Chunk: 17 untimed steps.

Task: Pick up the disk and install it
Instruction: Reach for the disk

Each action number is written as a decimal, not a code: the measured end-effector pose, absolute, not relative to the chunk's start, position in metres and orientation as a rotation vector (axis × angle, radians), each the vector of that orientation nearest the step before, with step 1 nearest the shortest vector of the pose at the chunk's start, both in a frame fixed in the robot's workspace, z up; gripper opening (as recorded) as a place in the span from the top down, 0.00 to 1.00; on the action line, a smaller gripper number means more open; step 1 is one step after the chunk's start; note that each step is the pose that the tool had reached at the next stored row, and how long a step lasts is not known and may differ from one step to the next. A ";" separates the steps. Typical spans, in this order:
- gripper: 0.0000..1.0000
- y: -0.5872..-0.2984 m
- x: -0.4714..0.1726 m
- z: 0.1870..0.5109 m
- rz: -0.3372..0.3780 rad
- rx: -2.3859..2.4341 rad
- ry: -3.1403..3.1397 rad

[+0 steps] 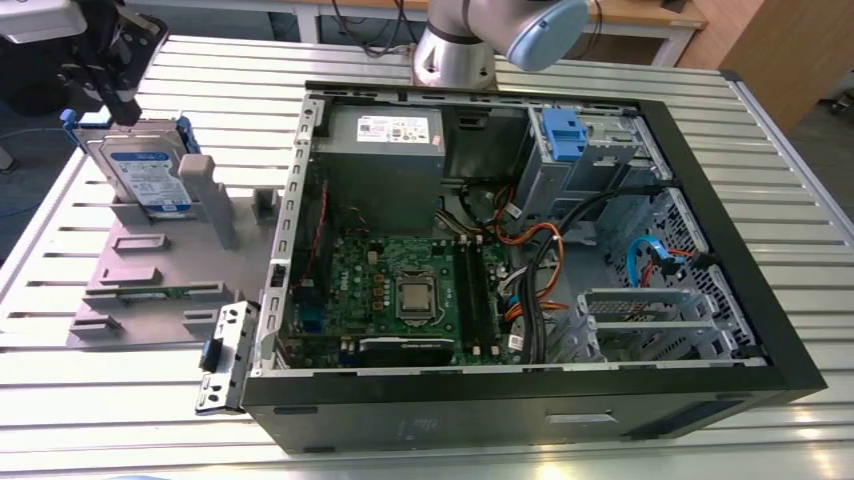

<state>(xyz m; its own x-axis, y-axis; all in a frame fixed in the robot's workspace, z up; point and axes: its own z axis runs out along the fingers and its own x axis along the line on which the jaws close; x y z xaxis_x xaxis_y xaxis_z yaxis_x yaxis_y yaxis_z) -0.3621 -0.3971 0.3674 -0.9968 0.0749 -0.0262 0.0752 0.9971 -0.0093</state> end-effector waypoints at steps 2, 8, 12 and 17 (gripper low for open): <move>0.89 -0.397 -0.362 0.367 -0.025 0.117 3.113; 0.89 -0.397 -0.366 0.367 -0.024 0.117 3.113; 0.89 -0.397 -0.368 0.367 -0.024 0.117 3.113; 0.89 -0.397 -0.371 0.366 -0.024 0.117 3.113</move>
<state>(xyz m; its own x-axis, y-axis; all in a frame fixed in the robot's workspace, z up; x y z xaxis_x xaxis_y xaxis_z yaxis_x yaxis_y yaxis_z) -0.3712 -0.3971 0.3660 -0.9969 0.0747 -0.0265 0.0751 0.9971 -0.0147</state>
